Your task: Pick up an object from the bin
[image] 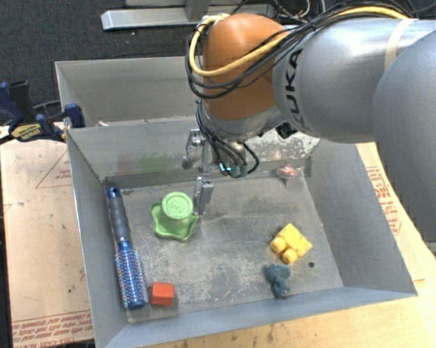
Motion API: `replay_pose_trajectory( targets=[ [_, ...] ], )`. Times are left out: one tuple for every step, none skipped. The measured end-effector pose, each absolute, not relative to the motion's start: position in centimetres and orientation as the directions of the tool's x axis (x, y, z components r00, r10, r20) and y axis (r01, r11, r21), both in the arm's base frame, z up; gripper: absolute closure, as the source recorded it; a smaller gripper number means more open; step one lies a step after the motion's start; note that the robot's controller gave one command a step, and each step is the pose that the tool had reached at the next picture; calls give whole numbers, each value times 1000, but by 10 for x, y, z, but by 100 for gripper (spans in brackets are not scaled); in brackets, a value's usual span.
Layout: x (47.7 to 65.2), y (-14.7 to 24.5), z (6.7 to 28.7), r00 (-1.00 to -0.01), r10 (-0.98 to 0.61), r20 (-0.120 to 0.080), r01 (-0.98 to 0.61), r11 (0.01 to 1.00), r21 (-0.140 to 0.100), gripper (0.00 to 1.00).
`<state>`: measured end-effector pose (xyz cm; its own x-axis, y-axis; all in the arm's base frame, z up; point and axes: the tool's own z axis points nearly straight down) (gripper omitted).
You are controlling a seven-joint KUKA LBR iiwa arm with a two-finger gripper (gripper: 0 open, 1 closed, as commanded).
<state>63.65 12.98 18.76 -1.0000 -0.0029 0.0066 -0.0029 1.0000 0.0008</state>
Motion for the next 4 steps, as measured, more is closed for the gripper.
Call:
replay_pose_trajectory(
  targets=[
    [615, 159, 88, -991, 133, -13, 133, 991, 7, 0],
    [615, 159, 88, -991, 135, -15, 135, 991, 8, 100],
    [559, 182, 209, -942, -335, -5, -335, 942, 1, 100],
    [553, 194, 257, -888, -459, -7, -459, 888, 0, 100]
  ],
)
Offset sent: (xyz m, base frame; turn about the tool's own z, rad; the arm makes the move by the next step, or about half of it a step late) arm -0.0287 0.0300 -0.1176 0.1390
